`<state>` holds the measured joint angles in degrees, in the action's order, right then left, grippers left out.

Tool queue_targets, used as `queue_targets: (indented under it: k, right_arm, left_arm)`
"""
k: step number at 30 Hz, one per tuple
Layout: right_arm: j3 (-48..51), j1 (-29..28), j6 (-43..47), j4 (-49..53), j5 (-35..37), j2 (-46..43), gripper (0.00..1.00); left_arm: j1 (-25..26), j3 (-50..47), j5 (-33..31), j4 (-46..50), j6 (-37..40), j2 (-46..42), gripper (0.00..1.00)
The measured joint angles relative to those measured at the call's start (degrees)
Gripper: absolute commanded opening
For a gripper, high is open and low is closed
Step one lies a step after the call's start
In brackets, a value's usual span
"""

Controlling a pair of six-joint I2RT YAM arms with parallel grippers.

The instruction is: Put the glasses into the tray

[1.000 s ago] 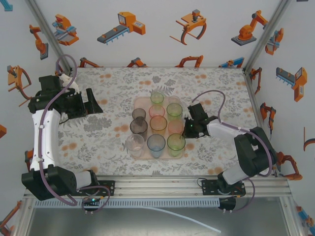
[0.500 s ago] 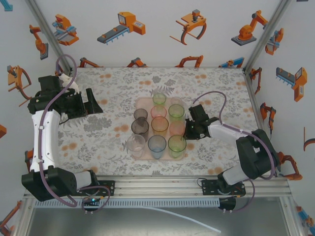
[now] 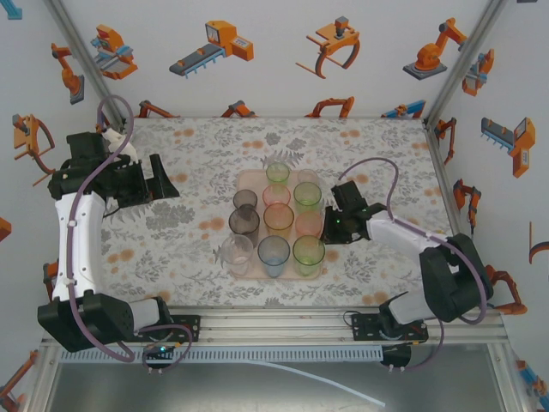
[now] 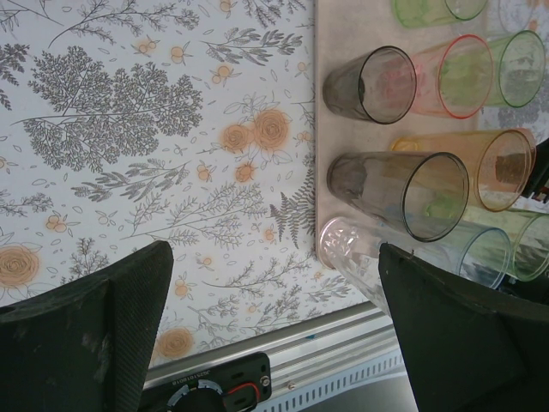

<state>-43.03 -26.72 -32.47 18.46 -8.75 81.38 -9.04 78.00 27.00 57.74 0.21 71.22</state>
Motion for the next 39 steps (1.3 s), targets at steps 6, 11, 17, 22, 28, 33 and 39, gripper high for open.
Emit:
queue_targets:
  k: [6,11,17,22,28,33,39]
  right_arm:
    - [-0.6,0.0,0.4,2.0,1.6,-2.8,0.24]
    - [-0.7,0.8,0.5,4.7,3.3,-4.7,0.25]
    - [-0.7,3.4,1.2,9.1,6.1,-14.3,0.41]
    - [-0.9,8.7,3.0,11.6,10.1,-26.2,0.77]
    - [-3.9,13.4,6.2,12.7,16.2,-31.1,0.99]
    - [-4.9,16.3,10.1,10.8,17.9,-25.9,0.99]
    - [6.4,18.1,16.6,-3.5,21.4,-24.0,0.99]
  left_arm:
    - [0.0,0.0,0.0,0.0,0.0,-0.8,0.97]
    - [0.0,0.0,-0.2,0.0,0.0,-0.9,0.97]
    - [0.0,0.0,-1.1,-0.3,0.4,-1.4,0.97]
    - [0.3,-1.1,-3.5,-3.3,0.2,-2.1,0.97]
    - [1.2,-10.4,-6.8,-14.5,-1.9,-7.0,0.97]
    - [2.0,-23.1,-9.6,-30.1,-3.4,-12.2,0.97]
    - [2.6,-34.9,-12.3,-46.8,-5.4,-12.0,0.97]
